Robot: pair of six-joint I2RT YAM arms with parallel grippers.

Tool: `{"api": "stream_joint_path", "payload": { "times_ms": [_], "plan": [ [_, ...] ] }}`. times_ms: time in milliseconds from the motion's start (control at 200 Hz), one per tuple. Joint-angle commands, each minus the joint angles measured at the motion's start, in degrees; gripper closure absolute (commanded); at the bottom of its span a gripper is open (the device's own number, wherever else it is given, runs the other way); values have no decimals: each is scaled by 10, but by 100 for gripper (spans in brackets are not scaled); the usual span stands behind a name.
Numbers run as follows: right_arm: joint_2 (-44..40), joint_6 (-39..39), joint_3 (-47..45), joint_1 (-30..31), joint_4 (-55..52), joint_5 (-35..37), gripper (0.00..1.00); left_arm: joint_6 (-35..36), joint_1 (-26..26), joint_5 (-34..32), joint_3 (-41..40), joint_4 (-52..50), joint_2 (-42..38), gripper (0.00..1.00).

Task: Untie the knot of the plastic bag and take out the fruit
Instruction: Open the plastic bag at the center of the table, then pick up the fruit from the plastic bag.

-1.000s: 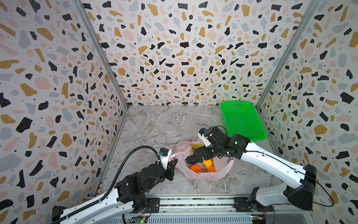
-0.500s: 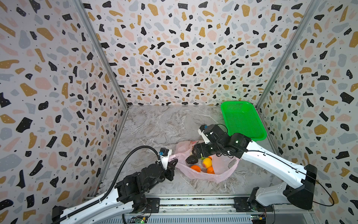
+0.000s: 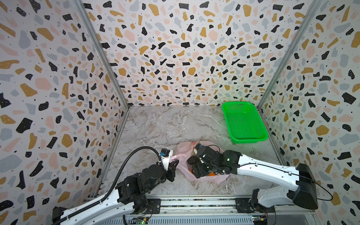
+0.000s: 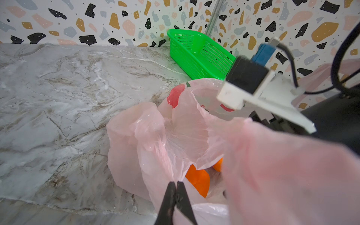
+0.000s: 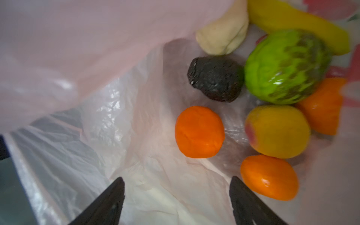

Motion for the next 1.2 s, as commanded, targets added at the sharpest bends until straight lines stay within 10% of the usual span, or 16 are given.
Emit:
{"api": "stream_joint_path", "payload": {
  "times_ms": [0, 320, 1191],
  "plan": [
    [32, -16, -16, 35, 2, -29, 11, 0, -3, -4, 3, 16, -1, 100],
    [35, -26, 12, 43, -30, 57, 0, -8, -4, 25, -6, 23, 11, 100],
    [141, -98, -26, -8, 117, 24, 7, -9, -4, 24, -12, 22, 0, 100]
  ]
}}
